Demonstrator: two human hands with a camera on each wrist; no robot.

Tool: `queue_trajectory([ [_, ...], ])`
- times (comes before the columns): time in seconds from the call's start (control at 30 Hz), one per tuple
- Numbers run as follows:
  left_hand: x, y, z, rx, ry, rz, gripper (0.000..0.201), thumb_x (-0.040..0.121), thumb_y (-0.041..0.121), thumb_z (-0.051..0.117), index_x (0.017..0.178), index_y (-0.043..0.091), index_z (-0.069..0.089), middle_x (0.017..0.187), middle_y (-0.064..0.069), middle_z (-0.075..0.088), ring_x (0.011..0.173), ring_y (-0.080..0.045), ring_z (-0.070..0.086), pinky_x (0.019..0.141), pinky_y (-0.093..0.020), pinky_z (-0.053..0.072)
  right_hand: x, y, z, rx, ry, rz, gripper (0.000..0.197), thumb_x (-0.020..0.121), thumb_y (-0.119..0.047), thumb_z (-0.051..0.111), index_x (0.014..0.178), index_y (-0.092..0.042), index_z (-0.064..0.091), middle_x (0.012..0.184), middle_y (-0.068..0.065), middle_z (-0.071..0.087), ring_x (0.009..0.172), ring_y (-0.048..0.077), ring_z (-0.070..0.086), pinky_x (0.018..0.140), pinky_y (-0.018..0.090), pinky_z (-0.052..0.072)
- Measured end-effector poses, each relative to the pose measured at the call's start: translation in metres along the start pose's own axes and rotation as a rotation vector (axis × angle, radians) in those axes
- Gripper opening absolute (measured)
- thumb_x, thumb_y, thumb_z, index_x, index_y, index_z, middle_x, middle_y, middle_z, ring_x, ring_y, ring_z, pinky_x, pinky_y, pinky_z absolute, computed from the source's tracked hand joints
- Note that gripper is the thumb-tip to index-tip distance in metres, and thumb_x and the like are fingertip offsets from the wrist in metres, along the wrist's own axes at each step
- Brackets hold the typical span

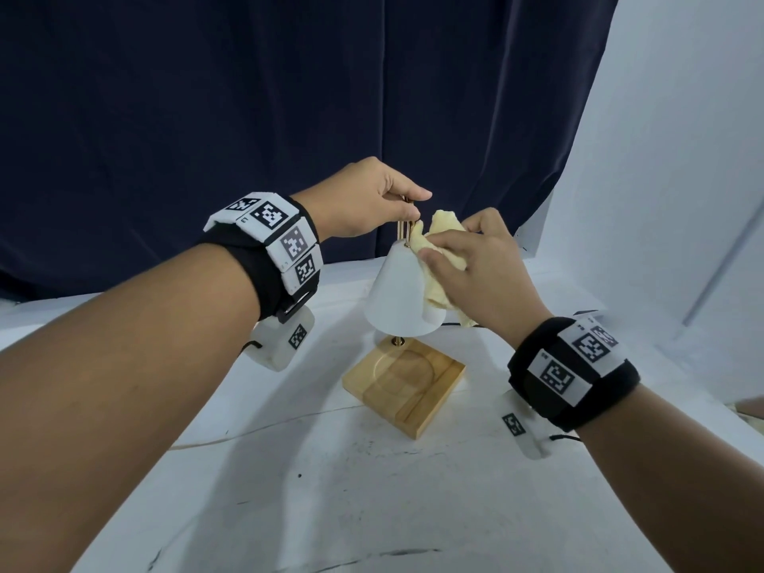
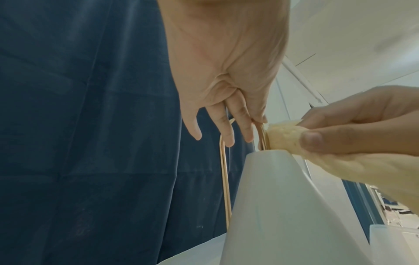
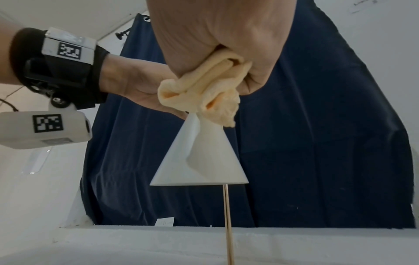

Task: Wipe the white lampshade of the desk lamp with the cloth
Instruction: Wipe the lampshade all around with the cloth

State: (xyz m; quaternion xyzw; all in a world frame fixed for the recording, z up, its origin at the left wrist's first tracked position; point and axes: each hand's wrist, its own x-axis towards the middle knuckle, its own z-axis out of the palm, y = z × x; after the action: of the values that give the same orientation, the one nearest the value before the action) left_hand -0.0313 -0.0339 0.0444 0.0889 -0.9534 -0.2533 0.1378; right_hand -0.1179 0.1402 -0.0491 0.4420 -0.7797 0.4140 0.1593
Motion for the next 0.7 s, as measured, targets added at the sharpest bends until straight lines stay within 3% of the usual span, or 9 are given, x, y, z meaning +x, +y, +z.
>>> queue_trajectory([
  [0.1,-0.001,0.0,0.0,0.003,0.003,-0.007,0.039,0.1,0.029,0.072,0.139,0.03,0.069,0.133,0.01,0.073,0.129,-0.002,0.061,0.118,-0.022,0.037,0.008,-0.003,-0.002,0.089,-0.086,0.103,0.016,0.099,-0.035,0.064,0.101,-0.03,0.079,0.094,-0.001,0.048,0.091,0.004,0.043,0.078,0.008,0.035],
  [0.17,-0.002,0.0,0.001,0.005,0.006,-0.016,0.041,0.101,0.029,0.071,0.142,0.031,0.066,0.132,0.009,0.074,0.131,-0.002,0.06,0.116,-0.02,0.035,0.02,-0.005,-0.004,0.286,-0.174,0.176,0.029,0.1,-0.025,0.062,0.072,-0.023,0.071,0.071,0.002,0.049,0.069,0.008,0.048,0.065,0.02,0.038],
  [0.2,-0.003,-0.001,0.002,0.002,0.002,-0.022,0.043,0.102,0.029,0.069,0.145,0.031,0.063,0.133,0.01,0.074,0.133,-0.002,0.059,0.116,-0.019,0.033,0.026,-0.007,-0.008,0.394,-0.222,0.27,0.03,0.099,-0.02,0.061,0.071,-0.016,0.072,0.068,0.004,0.05,0.063,0.011,0.048,0.061,0.023,0.039],
  [0.27,-0.006,-0.001,0.004,-0.008,-0.019,-0.03,0.046,0.105,0.027,0.064,0.151,0.033,0.056,0.139,0.011,0.07,0.138,-0.001,0.055,0.116,-0.016,0.03,0.041,-0.004,-0.013,0.513,-0.346,0.412,0.02,0.096,-0.015,0.059,0.094,-0.006,0.076,0.078,0.006,0.055,0.071,0.017,0.051,0.064,0.028,0.042],
  [0.33,-0.007,-0.002,0.003,-0.04,-0.048,-0.037,0.046,0.109,0.024,0.057,0.154,0.032,0.051,0.146,0.011,0.064,0.14,0.002,0.05,0.112,-0.009,0.029,0.056,0.002,-0.015,0.529,-0.489,0.425,0.024,0.095,-0.015,0.058,0.109,-0.001,0.072,0.088,0.007,0.058,0.081,0.02,0.052,0.075,0.034,0.043],
  [0.4,-0.008,-0.002,0.0,-0.086,-0.066,-0.055,0.044,0.111,0.02,0.055,0.153,0.03,0.053,0.147,0.011,0.063,0.133,0.007,0.051,0.095,0.007,0.032,0.068,0.006,-0.015,0.586,-0.601,0.419,0.022,0.095,-0.015,0.058,0.105,0.0,0.07,0.095,0.009,0.057,0.087,0.022,0.051,0.082,0.038,0.041],
  [0.47,-0.007,0.001,-0.004,-0.094,-0.07,-0.062,0.042,0.11,0.017,0.056,0.151,0.028,0.056,0.143,0.012,0.066,0.128,0.009,0.053,0.084,0.012,0.033,0.077,0.008,-0.012,0.658,-0.678,0.439,0.014,0.095,-0.013,0.059,0.102,-0.009,0.07,0.101,0.009,0.055,0.094,0.024,0.05,0.089,0.04,0.041],
  [0.57,-0.006,0.006,-0.007,-0.067,-0.074,-0.054,0.041,0.109,0.016,0.058,0.149,0.026,0.059,0.14,0.014,0.068,0.129,0.007,0.055,0.083,0.013,0.034,0.087,0.014,-0.007,0.728,-0.723,0.483,0.015,0.096,-0.008,0.058,0.101,-0.012,0.071,0.107,0.009,0.06,0.1,0.023,0.056,0.094,0.039,0.047],
  [0.7,-0.007,0.009,-0.007,-0.023,-0.065,-0.044,0.04,0.109,0.017,0.057,0.148,0.026,0.06,0.141,0.015,0.067,0.13,0.007,0.054,0.088,0.01,0.034,0.088,0.018,-0.005,0.787,-0.755,0.463,0.018,0.099,-0.009,0.057,0.11,-0.01,0.071,0.108,0.008,0.065,0.099,0.021,0.06,0.088,0.034,0.052],
])
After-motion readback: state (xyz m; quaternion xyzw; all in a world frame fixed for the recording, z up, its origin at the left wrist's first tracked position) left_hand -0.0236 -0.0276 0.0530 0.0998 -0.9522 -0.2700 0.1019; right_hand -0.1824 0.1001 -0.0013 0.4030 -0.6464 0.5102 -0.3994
